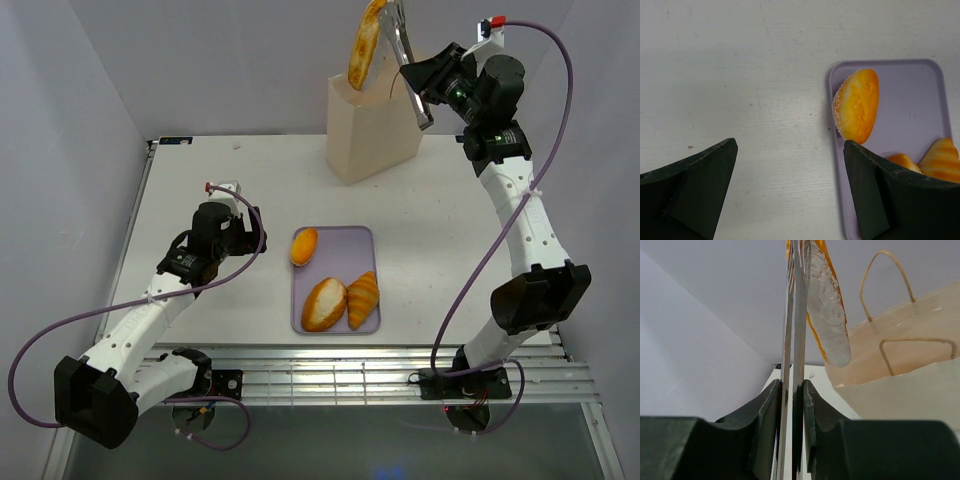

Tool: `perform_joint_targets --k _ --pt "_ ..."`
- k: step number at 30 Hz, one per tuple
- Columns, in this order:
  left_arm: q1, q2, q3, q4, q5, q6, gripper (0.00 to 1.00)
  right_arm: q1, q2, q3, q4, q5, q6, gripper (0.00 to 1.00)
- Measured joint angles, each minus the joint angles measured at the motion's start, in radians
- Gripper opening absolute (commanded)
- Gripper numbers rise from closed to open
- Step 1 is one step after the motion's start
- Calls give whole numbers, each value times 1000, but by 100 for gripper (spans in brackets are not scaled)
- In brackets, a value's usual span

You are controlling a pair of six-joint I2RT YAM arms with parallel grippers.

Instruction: Place the fake bread into the paper bag

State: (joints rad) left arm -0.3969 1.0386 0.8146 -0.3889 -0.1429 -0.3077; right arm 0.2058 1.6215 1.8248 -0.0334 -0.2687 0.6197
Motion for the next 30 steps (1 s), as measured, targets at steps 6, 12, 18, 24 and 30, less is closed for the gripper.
perform_joint_targets --k 6,12,18,24,30 --pt "0 18 0 0 0 0 98 -32 61 36 39 -14 21 21" --pt "0 18 0 0 0 0 98 -31 82 -14 83 -36 32 31" --pt "0 18 0 0 1 0 98 -30 82 -122 104 -41 34 44" --pt "0 18 0 0 1 0 98 -37 80 -138 119 -45 35 47" --pt "0 18 0 0 2 0 98 -61 74 -138 120 -48 35 48"
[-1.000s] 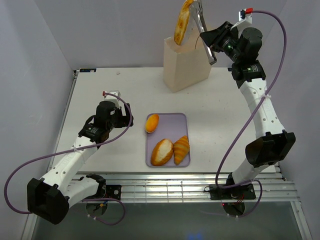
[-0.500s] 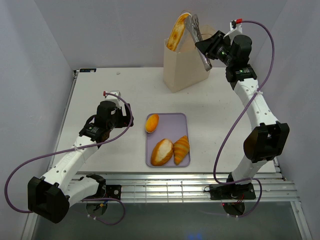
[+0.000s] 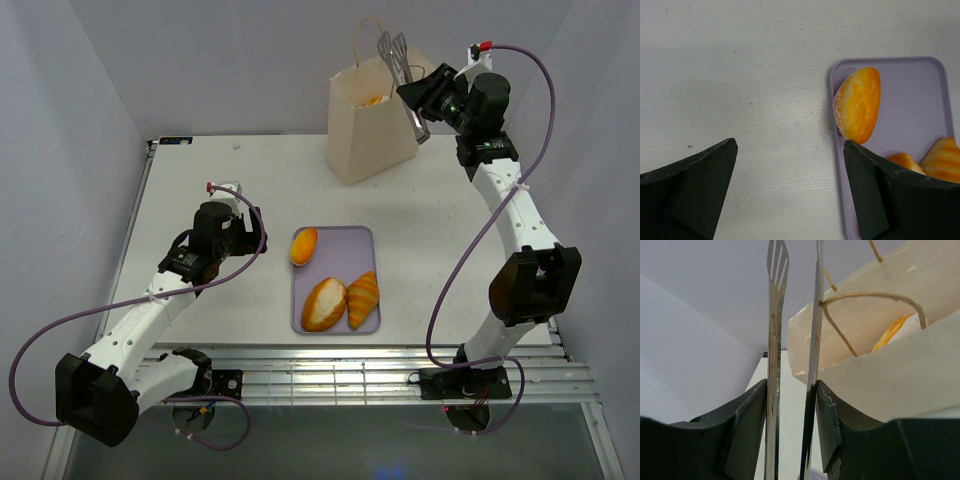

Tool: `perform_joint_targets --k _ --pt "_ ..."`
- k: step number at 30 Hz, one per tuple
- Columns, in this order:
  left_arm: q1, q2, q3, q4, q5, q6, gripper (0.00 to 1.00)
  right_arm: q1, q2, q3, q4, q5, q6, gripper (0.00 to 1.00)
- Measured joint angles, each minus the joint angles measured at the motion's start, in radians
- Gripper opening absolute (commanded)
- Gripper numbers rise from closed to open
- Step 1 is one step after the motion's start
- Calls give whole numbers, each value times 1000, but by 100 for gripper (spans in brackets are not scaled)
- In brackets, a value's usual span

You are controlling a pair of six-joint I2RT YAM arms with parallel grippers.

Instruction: Place the fake bread into the paper bag

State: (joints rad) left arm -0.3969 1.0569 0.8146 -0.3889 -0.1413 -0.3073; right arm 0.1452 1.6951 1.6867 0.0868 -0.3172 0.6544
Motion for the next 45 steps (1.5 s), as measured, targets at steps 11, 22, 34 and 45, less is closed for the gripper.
perform_joint_targets --k 11,22,34,45 --pt "0 1 0 0 -1 0 98 -10 -60 2 -21 -67 -6 48" --pt "0 -8 0 -3 -31 3 91 5 -365 -196 -1 -235 -48 47" --pt "0 -49 0 -4 -51 3 96 263 -687 -828 -139 -235 -241 48" --pt "0 -53 0 -4 -61 3 96 294 -898 -977 -379 -200 -346 52"
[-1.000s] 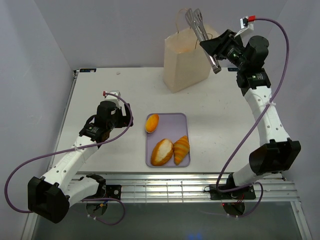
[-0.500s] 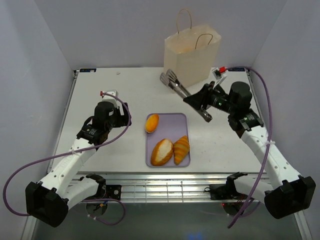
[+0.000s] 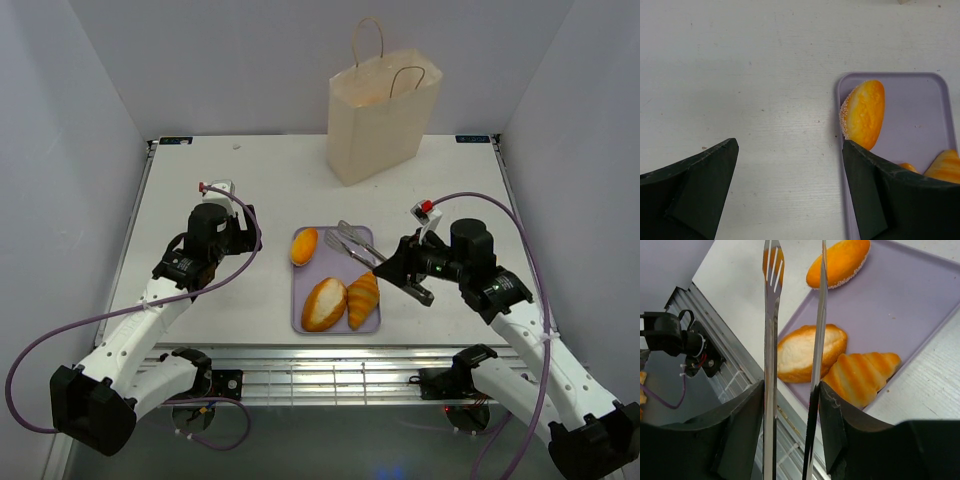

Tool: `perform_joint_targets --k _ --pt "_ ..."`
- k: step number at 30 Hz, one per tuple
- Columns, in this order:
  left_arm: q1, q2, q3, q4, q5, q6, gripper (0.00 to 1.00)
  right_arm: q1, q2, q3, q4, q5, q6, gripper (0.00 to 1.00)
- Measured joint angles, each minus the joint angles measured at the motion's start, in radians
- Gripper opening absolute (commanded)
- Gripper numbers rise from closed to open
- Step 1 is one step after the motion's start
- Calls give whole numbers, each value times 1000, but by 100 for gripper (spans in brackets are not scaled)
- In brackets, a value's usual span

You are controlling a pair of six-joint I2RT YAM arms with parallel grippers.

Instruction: Place the fake bread into the paper bag

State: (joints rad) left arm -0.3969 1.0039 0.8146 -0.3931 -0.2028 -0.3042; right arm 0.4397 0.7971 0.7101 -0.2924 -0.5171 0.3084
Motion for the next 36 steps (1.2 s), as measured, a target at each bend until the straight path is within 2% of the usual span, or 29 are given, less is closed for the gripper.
perform_joint_targets --k 23,36 --pt "0 0 0 -3 0 0 96 9 -140 -2 -414 -11 -4 56" --pt "0 0 0 -3 5 0 96 10 -183 -63 -493 -42 30 56"
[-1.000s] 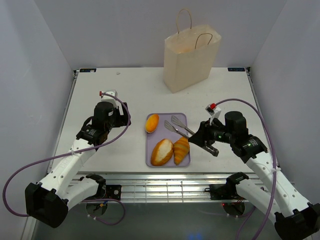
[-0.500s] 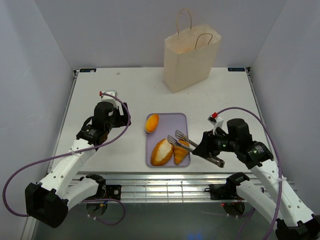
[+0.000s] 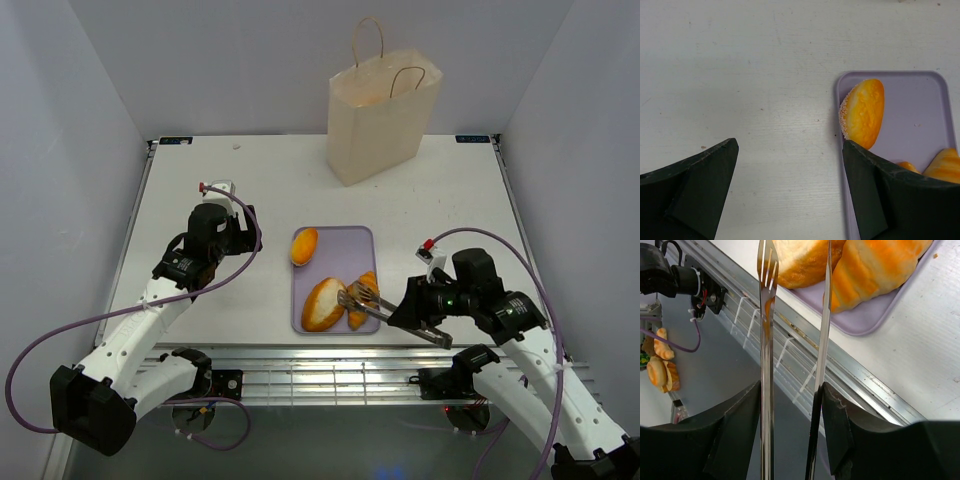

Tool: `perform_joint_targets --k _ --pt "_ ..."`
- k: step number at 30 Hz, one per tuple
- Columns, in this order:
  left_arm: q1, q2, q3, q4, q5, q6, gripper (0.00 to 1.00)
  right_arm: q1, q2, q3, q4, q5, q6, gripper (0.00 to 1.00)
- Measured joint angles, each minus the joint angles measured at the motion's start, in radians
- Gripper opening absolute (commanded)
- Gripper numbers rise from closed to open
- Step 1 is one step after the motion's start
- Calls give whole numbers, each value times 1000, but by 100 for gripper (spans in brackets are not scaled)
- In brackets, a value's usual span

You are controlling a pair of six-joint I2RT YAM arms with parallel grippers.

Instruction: Place the fake bread into the paper bag

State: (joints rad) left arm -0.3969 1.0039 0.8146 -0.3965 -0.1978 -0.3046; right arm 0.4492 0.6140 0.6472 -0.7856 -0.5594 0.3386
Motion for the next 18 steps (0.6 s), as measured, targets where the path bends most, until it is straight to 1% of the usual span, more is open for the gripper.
perform_joint_targets --k 8,18 --pt "0 0 0 0 0 0 96 11 3 -43 12 -25 24 56" --pt "0 0 0 0 4 0 96 43 35 -58 76 -27 52 56"
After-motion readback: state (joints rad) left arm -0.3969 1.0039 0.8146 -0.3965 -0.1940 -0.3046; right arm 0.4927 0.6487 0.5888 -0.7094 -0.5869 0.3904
